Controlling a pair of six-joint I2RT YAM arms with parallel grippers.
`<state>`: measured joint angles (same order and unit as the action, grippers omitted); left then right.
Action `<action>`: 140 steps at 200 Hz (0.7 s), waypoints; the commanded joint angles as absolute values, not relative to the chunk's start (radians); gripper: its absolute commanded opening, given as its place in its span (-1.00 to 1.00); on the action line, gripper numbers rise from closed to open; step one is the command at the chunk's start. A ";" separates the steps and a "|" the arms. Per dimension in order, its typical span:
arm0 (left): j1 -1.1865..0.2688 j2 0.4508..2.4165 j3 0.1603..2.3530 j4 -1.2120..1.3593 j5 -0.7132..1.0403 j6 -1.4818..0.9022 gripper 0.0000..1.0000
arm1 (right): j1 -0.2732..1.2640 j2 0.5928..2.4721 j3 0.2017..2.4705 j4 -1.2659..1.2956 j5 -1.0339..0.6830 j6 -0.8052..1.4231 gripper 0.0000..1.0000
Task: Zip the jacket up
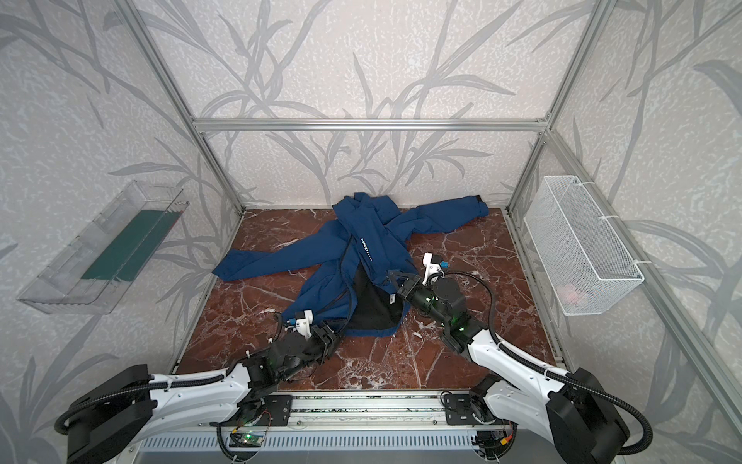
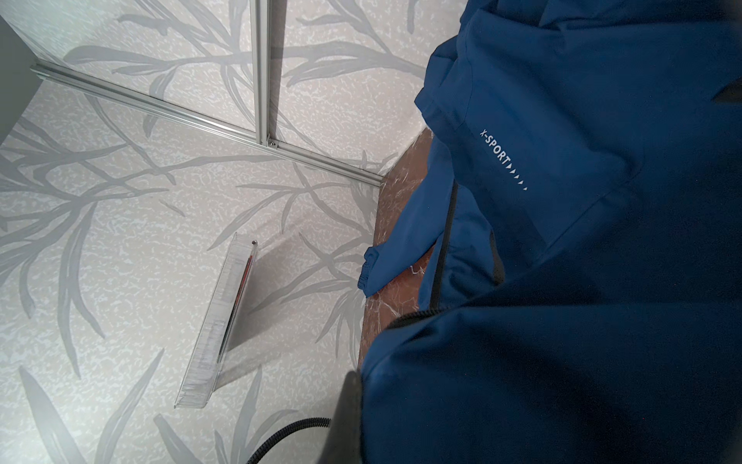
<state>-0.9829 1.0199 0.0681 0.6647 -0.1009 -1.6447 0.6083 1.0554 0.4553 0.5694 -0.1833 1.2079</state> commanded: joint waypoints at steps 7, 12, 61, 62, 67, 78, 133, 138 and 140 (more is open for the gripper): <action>-0.988 1.048 0.070 0.778 -0.062 -1.659 0.36 | 0.604 1.023 0.475 0.579 -0.170 1.192 -0.98; -0.988 1.044 0.064 0.775 -0.075 -1.659 0.35 | 0.603 1.022 0.474 0.578 -0.170 1.192 -0.98; -0.988 0.920 0.025 0.676 -0.147 -1.654 0.26 | 0.603 1.005 0.477 0.553 -0.169 1.184 -0.98; -0.989 0.915 0.024 0.671 -0.148 -1.654 0.26 | 0.603 1.004 0.477 0.554 -0.169 1.184 -0.98; -0.989 0.889 0.022 0.643 -0.154 -1.653 0.27 | 0.604 1.005 0.476 0.555 -0.169 1.184 -0.98; -0.989 0.830 0.020 0.570 -0.167 -1.652 0.32 | 0.604 1.006 0.473 0.558 -0.170 1.186 -0.98; -0.998 0.612 -0.006 0.359 -0.159 -1.702 0.48 | 0.603 1.024 0.480 0.567 -0.170 1.184 -0.98; -0.999 0.613 -0.008 0.358 -0.152 -1.710 0.48 | 0.603 1.027 0.479 0.569 -0.172 1.183 -0.98; -0.999 0.614 -0.009 0.361 -0.149 -1.713 0.49 | 0.603 1.029 0.480 0.572 -0.173 1.186 -0.98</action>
